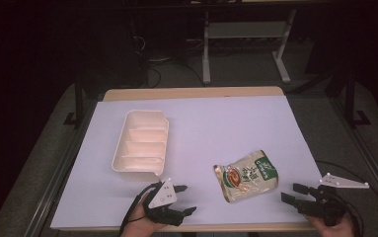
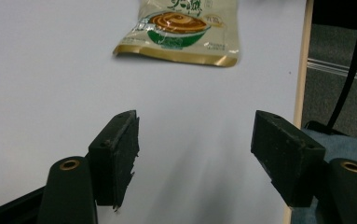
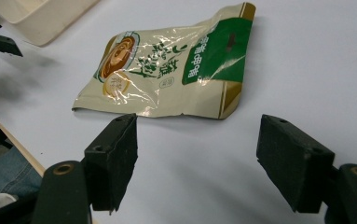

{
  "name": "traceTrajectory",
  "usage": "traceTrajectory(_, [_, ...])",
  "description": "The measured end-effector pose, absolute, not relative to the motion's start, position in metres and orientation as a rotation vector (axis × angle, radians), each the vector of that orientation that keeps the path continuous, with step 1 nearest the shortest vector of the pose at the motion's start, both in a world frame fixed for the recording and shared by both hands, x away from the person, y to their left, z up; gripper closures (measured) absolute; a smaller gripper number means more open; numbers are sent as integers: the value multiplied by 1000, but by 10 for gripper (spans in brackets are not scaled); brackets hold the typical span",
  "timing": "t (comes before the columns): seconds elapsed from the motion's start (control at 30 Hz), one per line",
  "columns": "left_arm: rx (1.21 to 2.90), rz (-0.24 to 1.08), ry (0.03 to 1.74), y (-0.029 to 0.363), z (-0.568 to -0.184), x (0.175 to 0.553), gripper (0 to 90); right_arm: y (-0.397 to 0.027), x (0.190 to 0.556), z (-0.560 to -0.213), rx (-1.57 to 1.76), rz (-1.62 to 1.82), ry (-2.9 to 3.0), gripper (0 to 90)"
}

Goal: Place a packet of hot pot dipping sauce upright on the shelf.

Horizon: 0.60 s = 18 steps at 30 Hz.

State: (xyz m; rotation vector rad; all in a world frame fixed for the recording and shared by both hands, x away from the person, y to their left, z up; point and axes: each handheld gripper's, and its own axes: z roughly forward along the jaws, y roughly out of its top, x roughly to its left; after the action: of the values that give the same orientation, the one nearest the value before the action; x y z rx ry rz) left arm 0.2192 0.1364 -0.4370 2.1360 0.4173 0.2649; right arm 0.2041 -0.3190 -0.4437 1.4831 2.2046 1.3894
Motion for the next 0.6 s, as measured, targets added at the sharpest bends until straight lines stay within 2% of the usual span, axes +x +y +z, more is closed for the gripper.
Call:
traceTrajectory(0.3, [2156,249,406,103,-427,245,358,-324,208,-443,1490,1403,2206,262])
traceTrajectory(0.6, [2199,246,402,57,-428,277,491,-322,214,-441,1470,1395,2216,249])
